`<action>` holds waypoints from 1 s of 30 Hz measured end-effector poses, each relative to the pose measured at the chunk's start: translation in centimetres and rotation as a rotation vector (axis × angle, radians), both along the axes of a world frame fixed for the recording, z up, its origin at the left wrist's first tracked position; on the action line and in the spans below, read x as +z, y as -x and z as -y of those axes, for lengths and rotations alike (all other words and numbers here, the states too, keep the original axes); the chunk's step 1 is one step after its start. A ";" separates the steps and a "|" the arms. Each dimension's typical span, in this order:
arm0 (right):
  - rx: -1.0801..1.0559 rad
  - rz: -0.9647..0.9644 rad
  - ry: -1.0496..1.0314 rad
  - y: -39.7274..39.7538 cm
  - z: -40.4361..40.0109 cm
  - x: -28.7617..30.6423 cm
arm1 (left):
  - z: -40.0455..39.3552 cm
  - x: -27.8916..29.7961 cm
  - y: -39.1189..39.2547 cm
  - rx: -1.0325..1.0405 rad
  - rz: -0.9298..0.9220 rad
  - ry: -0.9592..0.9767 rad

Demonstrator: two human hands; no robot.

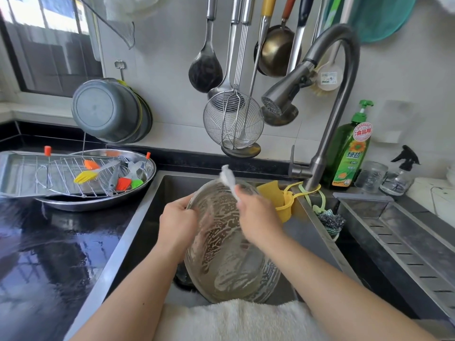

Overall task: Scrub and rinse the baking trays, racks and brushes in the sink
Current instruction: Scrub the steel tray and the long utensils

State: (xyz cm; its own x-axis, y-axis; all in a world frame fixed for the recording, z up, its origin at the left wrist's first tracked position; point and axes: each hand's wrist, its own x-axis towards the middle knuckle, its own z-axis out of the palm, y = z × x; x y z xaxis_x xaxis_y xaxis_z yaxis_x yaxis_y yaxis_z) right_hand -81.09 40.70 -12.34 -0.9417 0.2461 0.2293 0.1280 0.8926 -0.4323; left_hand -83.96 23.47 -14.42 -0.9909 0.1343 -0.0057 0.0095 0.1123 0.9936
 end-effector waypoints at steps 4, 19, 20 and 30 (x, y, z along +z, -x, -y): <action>0.220 0.044 -0.015 -0.9 1.1 -0.5 | 0.3 -0.3 0.3 0.021 0.010 0.005; 0.376 0.155 0.139 -1.9 2.0 -4.1 | 0.9 -1.1 1.3 -0.108 0.398 -0.427; 0.392 0.180 0.164 -2.2 2.0 -4.4 | 1.2 -1.3 1.7 -0.104 0.456 -0.461; 0.542 0.412 0.129 -2.3 0.6 -5.5 | 1.7 -1.7 1.6 -0.239 0.592 0.084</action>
State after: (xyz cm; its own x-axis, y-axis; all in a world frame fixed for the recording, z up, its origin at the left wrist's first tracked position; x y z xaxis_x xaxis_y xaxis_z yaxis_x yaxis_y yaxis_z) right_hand -78.83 40.12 -17.82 -0.9435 -0.2826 -0.1732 -0.1450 0.8219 -0.5509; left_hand -85.59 21.74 -16.16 -0.7593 0.3263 -0.5630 -0.5037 0.2531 0.8260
